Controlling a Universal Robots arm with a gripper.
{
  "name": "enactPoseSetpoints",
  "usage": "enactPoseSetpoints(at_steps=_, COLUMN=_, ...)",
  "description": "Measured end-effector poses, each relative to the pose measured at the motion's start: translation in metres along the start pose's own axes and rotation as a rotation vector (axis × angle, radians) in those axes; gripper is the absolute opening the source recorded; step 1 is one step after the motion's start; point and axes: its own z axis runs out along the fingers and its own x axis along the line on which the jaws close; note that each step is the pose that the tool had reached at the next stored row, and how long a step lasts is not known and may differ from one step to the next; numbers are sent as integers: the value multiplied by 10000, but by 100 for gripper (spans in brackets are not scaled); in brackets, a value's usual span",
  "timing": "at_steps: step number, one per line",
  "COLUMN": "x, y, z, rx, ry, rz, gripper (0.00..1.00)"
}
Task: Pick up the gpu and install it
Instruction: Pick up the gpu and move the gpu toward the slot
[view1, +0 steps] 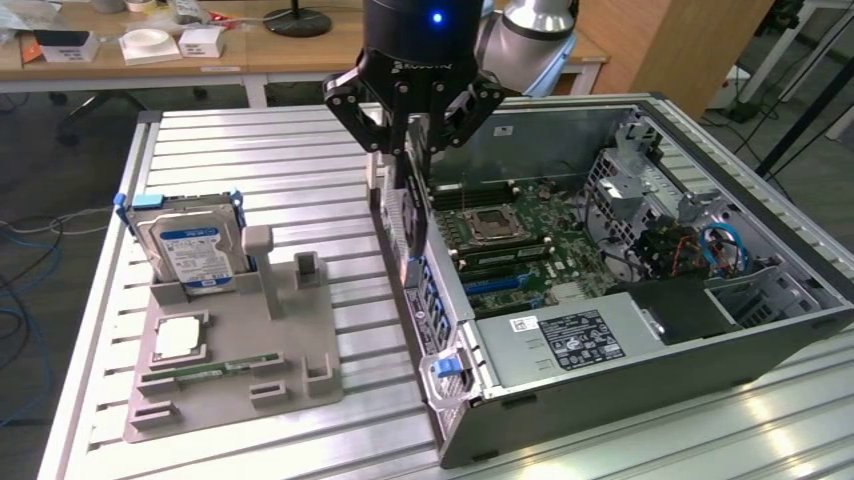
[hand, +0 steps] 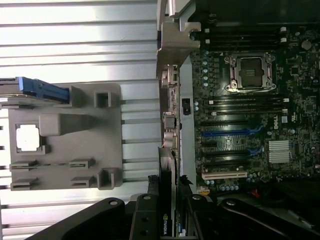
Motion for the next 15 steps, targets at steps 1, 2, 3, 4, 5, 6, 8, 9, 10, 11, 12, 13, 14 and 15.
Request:
enactPoseSetpoints(at_steps=1, x=-3, y=0, z=0, rx=0, ry=0, rz=0, gripper=26)
enactPoseSetpoints(at_steps=2, x=-7, y=0, z=0, rx=0, ry=0, rz=0, gripper=26)
enactPoseSetpoints(at_steps=3, x=-11, y=1, z=0, rx=0, ry=0, rz=0, gripper=26)
enactPoseSetpoints(at_steps=4, x=-15, y=1, z=0, rx=0, ry=0, rz=0, gripper=26)
enactPoseSetpoints(at_steps=5, x=-19, y=1, z=1, rx=-1, ry=-1, rz=0, gripper=26)
enactPoseSetpoints(at_steps=6, x=-24, y=2, z=1, rx=-1, ry=0, rz=0, gripper=26)
enactPoseSetpoints(at_steps=8, x=-32, y=2, z=1, rx=0, ry=0, rz=0, gripper=26)
enactPoseSetpoints(at_steps=9, x=-37, y=3, z=1, rx=0, ry=0, rz=0, gripper=26)
enactPoseSetpoints(at_steps=10, x=-41, y=3, z=1, rx=0, ry=0, rz=0, gripper=26)
enactPoseSetpoints(at_steps=11, x=-46, y=3, z=1, rx=0, ry=0, rz=0, gripper=26)
enactPoseSetpoints(at_steps=12, x=-51, y=4, z=2, rx=-1, ry=0, rz=0, gripper=26)
enactPoseSetpoints(at_steps=13, x=-55, y=4, z=2, rx=0, ry=0, rz=0, gripper=26)
enactPoseSetpoints(at_steps=14, x=-60, y=5, z=2, rx=0, ry=0, rz=0, gripper=26)
enactPoseSetpoints(at_steps=15, x=-64, y=5, z=2, rx=-1, ry=0, rz=0, gripper=26)
